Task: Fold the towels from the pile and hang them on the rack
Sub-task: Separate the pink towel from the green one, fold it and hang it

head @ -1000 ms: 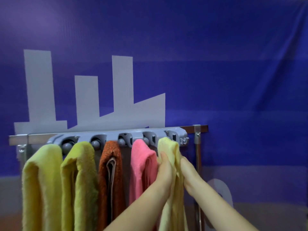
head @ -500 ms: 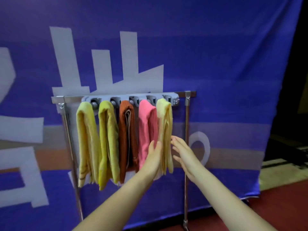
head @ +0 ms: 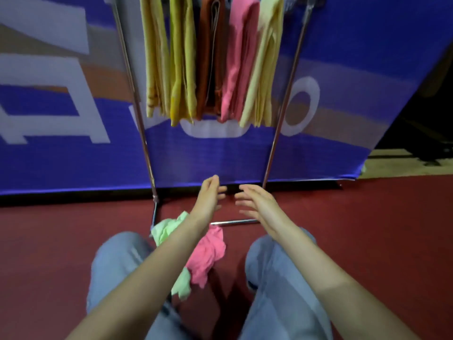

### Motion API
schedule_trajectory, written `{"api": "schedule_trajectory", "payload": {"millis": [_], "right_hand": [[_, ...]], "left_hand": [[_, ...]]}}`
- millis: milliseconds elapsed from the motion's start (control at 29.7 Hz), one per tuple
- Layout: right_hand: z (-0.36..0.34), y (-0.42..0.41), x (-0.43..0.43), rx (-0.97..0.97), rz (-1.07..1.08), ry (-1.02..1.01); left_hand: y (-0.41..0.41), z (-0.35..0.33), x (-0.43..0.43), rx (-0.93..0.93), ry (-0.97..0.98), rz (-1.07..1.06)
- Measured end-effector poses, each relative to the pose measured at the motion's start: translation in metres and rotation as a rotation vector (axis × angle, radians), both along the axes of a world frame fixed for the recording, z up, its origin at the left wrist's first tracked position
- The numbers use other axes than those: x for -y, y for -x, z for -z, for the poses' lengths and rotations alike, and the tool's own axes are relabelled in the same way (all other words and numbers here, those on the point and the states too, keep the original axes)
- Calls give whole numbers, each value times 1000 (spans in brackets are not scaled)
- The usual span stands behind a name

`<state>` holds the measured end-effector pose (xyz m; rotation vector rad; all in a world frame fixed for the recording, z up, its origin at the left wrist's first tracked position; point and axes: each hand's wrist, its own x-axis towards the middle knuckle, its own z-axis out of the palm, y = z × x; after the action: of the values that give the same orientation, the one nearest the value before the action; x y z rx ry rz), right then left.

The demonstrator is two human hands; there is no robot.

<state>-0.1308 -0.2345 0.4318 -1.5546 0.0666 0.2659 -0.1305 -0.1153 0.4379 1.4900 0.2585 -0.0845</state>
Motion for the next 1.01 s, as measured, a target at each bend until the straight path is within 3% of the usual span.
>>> {"api": "schedule_trajectory", "payload": {"millis": [202, 573, 708, 1011], "right_hand": [[35, 9, -10, -62, -42, -13], [149, -23, -32, -408, -53, -15], [198, -47, -45, -566, -58, 79], [296, -111, -73, -760, -125, 256]], "left_hand": [[22, 32, 3, -24, 16, -5], [6, 161, -71, -342, -54, -77], [-7, 214, -104, -545, -20, -159], [-58, 312, -108, -721, -85, -88]]}}
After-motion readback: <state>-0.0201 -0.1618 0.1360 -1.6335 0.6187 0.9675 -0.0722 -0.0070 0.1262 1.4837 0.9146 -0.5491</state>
